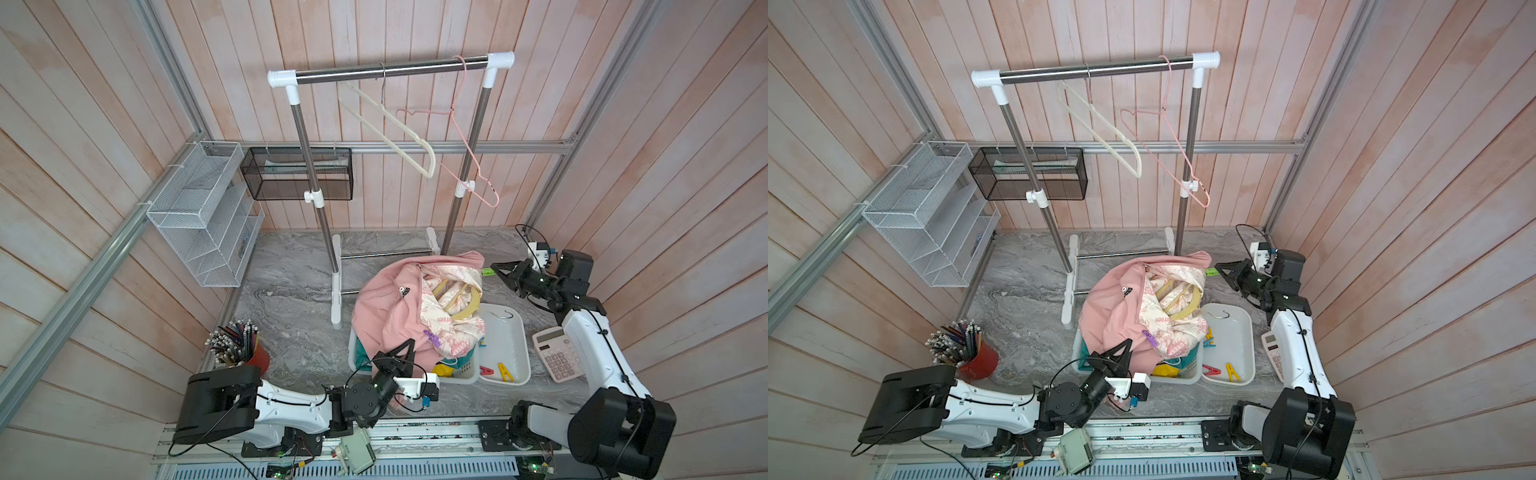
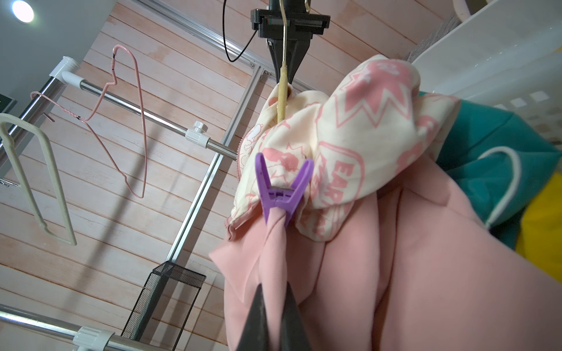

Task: Remove the clothespins securing jackets to the hanger
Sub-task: Remove the clothespin from the hanger, then place the clothespin in the storage box.

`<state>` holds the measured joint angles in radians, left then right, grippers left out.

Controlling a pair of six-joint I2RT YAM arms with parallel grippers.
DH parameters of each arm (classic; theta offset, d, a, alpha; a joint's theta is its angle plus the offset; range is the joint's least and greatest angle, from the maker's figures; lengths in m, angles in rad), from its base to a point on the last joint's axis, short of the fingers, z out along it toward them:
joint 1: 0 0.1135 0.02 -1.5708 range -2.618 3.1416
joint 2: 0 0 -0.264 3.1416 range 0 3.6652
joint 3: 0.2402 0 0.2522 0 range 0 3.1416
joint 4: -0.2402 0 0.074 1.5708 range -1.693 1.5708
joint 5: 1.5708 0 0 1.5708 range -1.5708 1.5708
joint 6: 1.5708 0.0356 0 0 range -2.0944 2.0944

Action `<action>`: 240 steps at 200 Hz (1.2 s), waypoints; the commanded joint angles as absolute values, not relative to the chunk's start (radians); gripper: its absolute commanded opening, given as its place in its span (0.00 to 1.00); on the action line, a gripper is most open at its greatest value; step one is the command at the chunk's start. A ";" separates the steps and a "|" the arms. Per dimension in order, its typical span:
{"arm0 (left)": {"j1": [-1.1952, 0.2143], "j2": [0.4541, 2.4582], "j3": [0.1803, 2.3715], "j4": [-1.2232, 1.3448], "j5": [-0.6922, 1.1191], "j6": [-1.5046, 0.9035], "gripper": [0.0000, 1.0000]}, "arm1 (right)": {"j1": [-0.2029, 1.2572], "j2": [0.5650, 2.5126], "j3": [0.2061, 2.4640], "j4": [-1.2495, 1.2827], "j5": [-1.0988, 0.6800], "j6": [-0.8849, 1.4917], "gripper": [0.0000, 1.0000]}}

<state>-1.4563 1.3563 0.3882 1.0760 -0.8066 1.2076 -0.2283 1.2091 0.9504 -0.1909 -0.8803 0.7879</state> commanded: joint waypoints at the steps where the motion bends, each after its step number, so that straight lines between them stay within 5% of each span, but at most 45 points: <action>1: -1.457 1.324 0.390 1.081 -0.797 1.169 0.00 | -0.276 1.182 0.937 -0.198 -0.876 0.772 0.09; 64: -1.449 1.307 0.390 1.048 -0.827 1.130 0.00 | -0.321 1.161 0.941 -0.440 -0.707 0.495 0.09; 121: -1.444 1.261 0.414 0.974 -0.806 1.048 0.00 | -0.329 1.033 0.596 -0.413 -0.649 0.482 0.12; 149: -1.435 1.232 0.426 0.923 -0.786 0.981 0.00 | -0.328 1.023 0.482 -0.325 -0.659 0.527 0.25; 190: -1.419 1.183 0.462 0.818 -0.767 0.852 0.00 | -0.327 0.986 0.538 -0.355 -0.636 0.444 0.57; 240: -1.354 1.074 0.554 0.570 -0.682 0.529 0.00 | -0.237 0.770 0.577 -0.238 -0.597 0.386 0.63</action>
